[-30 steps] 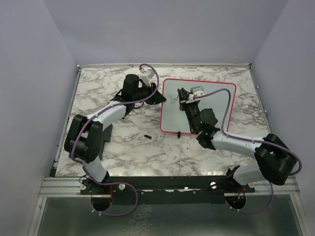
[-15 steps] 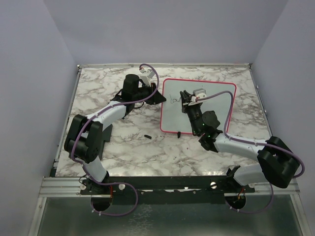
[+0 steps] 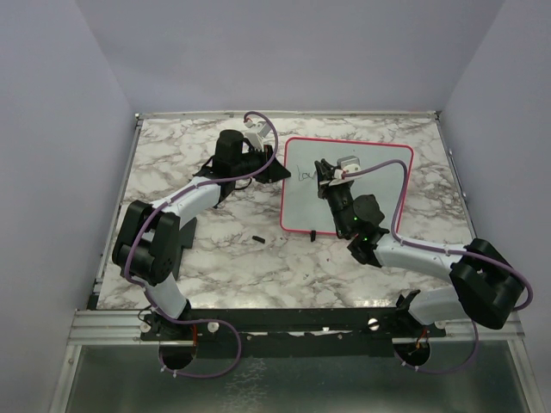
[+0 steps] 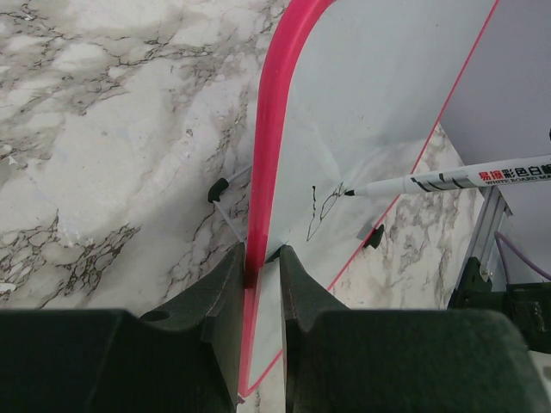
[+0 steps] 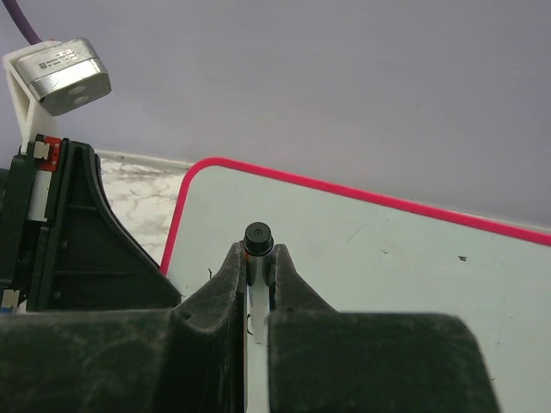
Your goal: Write a sentence on the whiteboard
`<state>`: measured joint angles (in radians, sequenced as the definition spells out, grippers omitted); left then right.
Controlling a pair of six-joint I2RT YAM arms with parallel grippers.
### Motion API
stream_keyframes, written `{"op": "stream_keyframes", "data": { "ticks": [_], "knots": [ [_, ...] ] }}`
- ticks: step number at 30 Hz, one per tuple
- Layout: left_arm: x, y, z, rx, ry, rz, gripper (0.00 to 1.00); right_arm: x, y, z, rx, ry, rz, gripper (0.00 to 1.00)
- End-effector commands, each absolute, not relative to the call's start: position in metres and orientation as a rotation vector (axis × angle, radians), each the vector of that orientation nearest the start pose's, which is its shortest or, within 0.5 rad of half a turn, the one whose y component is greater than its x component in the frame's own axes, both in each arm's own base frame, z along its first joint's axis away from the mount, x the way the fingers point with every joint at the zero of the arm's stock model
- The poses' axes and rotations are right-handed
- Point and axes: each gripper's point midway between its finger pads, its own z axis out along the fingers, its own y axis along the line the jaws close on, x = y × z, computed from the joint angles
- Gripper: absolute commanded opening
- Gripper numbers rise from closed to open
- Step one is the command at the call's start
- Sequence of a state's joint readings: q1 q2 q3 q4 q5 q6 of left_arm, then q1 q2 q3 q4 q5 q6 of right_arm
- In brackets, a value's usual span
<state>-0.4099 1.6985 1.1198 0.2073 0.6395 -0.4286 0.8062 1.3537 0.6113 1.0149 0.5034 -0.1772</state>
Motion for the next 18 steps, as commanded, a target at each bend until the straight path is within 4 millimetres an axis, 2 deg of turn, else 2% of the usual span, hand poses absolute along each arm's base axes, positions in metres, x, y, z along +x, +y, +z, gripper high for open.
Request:
{"op": "stream_keyframes", "data": {
  "ticks": [1, 18],
  "knots": [
    [0.382, -0.294, 0.191, 0.443, 1.969, -1.148, 0.10, 0.353, 0.229, 0.278, -0.186, 1.299, 0.172, 0.01],
    [0.382, -0.293, 0.191, 0.442, 1.971, -1.149, 0.10, 0.357, 0.230, 0.295, -0.166, 1.254, 0.159, 0.01]
  ]
}}
